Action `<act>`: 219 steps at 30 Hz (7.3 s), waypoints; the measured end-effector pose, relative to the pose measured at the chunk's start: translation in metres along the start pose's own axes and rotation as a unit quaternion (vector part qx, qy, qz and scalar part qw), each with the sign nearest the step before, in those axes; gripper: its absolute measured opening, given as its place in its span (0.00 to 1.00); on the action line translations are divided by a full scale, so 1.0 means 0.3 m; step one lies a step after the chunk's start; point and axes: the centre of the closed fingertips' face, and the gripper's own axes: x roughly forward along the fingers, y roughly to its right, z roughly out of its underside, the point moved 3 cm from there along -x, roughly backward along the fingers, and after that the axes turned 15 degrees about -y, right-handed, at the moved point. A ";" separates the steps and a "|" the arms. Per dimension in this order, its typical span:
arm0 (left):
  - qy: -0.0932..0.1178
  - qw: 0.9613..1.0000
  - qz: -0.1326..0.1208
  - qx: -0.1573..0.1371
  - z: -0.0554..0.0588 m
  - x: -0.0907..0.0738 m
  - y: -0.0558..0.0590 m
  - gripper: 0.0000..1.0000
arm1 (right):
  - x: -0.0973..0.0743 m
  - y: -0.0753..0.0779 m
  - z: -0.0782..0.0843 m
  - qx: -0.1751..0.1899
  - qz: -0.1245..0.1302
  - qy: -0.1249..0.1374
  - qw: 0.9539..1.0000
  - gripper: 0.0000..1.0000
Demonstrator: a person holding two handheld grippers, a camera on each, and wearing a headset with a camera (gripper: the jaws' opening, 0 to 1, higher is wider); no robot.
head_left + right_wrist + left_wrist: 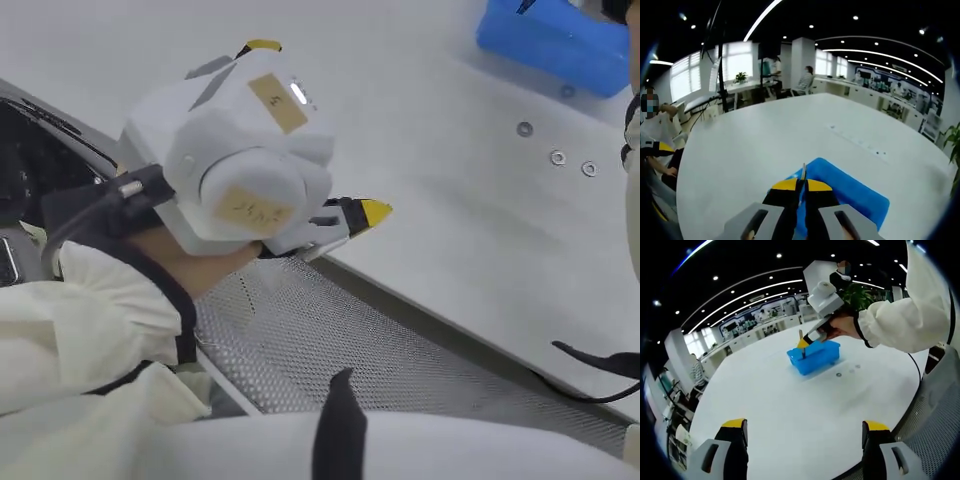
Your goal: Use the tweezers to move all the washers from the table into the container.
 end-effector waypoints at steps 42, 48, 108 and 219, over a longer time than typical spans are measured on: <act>0.028 0.999 -0.003 -0.019 -0.022 -0.018 -0.012 0.99 | -0.281 -0.053 -0.046 0.048 -0.019 0.089 0.995 0.02; 0.048 0.999 -0.002 -0.020 -0.037 -0.034 -0.011 0.99 | -0.306 -0.079 -0.003 0.067 -0.025 0.091 0.993 0.02; 0.018 1.000 -0.014 -0.010 -0.013 -0.011 -0.017 0.97 | -0.222 -0.114 0.277 0.074 -0.002 0.006 0.997 0.03; -0.021 1.000 0.001 0.007 0.017 0.020 0.000 0.95 | -0.069 0.038 0.041 0.038 0.032 0.031 0.998 0.00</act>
